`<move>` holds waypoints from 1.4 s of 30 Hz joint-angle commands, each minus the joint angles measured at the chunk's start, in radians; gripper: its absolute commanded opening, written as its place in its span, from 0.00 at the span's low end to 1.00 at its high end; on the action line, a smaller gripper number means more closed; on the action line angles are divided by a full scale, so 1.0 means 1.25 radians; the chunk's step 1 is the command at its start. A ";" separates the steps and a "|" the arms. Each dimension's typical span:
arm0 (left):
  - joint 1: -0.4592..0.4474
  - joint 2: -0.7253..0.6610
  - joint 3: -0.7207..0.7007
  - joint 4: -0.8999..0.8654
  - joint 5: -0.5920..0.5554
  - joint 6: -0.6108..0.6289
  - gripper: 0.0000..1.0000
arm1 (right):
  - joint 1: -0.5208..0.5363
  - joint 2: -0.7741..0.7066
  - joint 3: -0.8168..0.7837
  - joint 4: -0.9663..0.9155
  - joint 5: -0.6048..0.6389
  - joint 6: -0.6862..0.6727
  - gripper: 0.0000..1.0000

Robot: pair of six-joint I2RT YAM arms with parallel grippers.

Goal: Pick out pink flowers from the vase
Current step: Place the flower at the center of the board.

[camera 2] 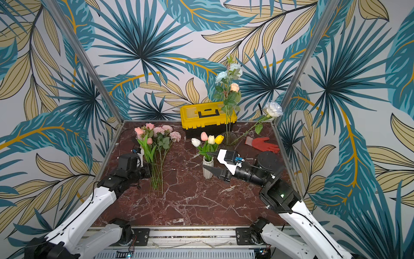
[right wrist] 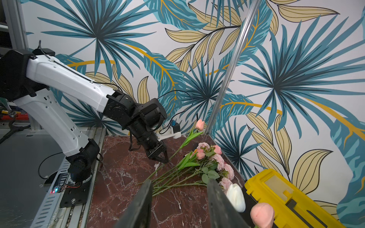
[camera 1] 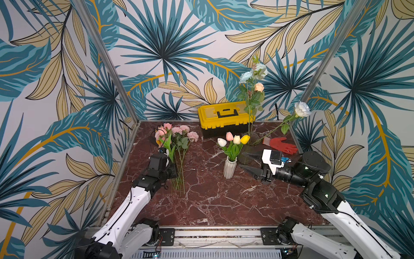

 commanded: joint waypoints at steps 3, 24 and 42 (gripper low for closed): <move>0.018 0.122 0.063 -0.035 -0.001 0.018 0.00 | 0.002 -0.019 -0.022 0.039 0.005 0.008 0.46; 0.044 0.510 0.287 -0.084 -0.027 0.047 0.01 | 0.001 -0.091 -0.078 0.010 0.025 -0.028 0.46; 0.035 0.283 0.235 -0.113 -0.037 -0.041 0.26 | 0.001 -0.102 -0.047 -0.034 0.167 0.028 0.46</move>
